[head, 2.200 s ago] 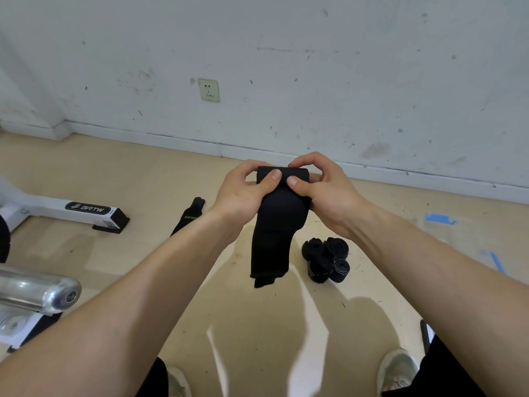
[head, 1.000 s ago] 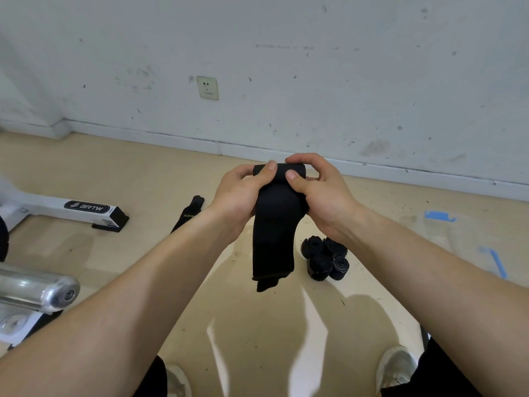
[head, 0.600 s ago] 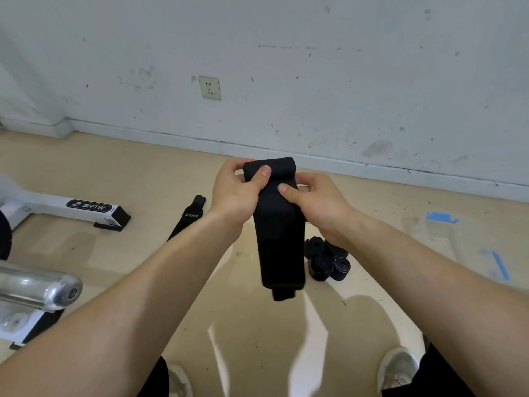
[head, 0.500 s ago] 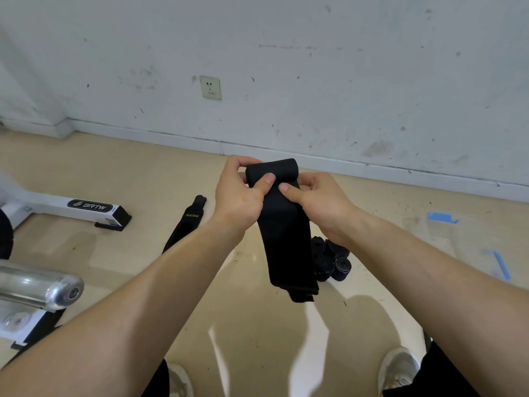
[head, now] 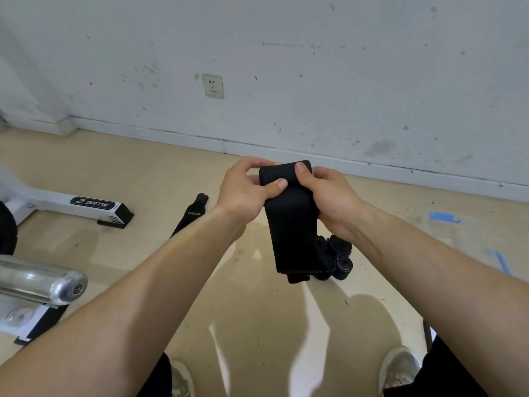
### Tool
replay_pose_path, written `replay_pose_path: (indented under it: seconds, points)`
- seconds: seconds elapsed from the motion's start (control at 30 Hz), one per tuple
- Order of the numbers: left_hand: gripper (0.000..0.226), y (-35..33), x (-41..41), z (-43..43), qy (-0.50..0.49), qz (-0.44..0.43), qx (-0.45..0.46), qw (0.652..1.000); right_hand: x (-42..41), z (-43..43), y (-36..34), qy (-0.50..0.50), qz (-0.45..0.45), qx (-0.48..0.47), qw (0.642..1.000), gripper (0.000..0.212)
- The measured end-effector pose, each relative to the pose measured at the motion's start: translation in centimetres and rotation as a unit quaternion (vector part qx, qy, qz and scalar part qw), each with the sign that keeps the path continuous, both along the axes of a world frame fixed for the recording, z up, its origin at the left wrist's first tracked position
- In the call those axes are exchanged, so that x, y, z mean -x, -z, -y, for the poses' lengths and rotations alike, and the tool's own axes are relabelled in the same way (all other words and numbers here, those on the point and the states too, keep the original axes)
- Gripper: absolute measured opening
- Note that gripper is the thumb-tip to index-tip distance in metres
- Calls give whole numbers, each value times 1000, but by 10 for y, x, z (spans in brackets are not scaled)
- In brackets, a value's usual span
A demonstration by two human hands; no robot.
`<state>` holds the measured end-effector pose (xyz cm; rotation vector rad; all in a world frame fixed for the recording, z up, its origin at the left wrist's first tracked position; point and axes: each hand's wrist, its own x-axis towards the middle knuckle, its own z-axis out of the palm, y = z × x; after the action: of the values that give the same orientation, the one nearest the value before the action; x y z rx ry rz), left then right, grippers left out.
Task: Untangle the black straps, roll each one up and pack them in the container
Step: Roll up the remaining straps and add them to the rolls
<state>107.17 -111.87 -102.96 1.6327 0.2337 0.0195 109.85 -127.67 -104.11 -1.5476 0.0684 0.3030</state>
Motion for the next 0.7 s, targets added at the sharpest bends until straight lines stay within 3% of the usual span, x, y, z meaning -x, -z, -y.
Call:
replay_pose_path:
  seconds: [0.1, 0.23, 0.37, 0.47, 0.7]
  points:
    - [35, -4, 0, -5, 29, -68, 101, 992, 3, -2, 1, 8, 3, -20, 1000, 24]
    - [25, -6, 1, -6, 71, -99, 150, 981, 3, 0, 0, -3, 25, -21, 999, 16]
    - [19, -15, 0, -8, 92, -117, 159, 976, 6, 2, 1, -25, 61, 7, 998, 15]
    - [26, -16, 0, -6, 62, -125, 159, 977, 9, 3, 4, -41, 76, 27, 996, 12]
    - [18, -11, -2, -11, 30, -72, 123, 989, 15, -1, -3, -62, 26, 2, 998, 17]
